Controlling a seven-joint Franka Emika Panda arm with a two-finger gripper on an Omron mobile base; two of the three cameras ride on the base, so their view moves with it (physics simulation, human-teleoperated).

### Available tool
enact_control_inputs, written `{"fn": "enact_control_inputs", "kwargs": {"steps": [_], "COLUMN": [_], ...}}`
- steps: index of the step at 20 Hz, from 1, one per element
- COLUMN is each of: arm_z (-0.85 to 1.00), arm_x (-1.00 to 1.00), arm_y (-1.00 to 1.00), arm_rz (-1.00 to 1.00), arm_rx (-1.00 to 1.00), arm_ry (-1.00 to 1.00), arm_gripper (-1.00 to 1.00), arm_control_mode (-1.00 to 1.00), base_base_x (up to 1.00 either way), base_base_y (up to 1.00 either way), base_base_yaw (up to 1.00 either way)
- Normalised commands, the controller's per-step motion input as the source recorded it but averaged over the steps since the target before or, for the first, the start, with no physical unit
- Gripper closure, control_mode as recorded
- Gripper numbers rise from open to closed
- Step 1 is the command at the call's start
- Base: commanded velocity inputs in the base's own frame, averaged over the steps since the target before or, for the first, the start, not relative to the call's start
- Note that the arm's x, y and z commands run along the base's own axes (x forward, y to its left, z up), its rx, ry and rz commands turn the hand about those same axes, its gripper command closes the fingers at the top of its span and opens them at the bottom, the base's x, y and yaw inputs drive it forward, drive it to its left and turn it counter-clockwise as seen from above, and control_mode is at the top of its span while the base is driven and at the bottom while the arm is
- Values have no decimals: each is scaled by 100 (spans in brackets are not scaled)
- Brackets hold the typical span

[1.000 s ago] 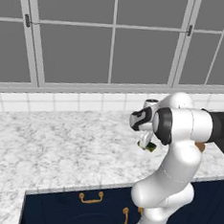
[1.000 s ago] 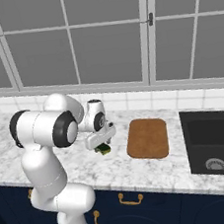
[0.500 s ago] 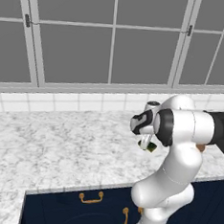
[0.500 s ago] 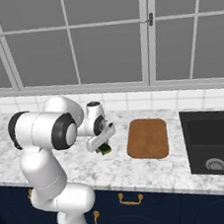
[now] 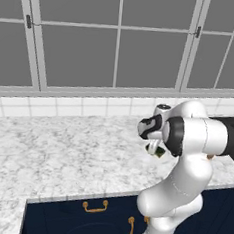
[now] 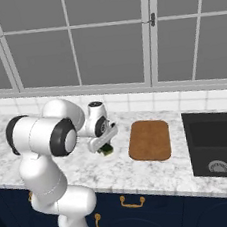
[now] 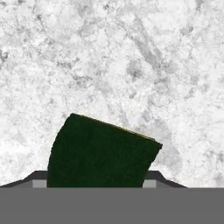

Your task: Pick up the sponge from the counter and clean the cutting board by briefly scrubbing or pressing down on the cutting board. Once finished, release the sponge.

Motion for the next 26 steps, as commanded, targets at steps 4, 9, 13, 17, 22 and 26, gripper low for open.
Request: {"fn": "enact_control_inputs", "kwargs": {"steps": [4,9,13,17,22,26], "arm_z": [33,43,1,-15,-11,-24], "arm_x": [0,0,0,0,0,0], "arm_y": [-40,-29,-38,-44,-53,-53], "arm_rz": [-8,-12,-12,-11,-6,0], "arm_rx": [7,4,2,3,7,9], "arm_ry": [3,7,-2,-8,-10,-13], "arm_gripper": [100,100,100,100,100,100], "arm_control_mode": [-100,-100,-100,-100,-100,-100], "base_base_x": [0,0,0,0,0,0], "base_base_y": [0,0,0,0,0,0], "base_base_yaw": [0,0,0,0,0,0]}}
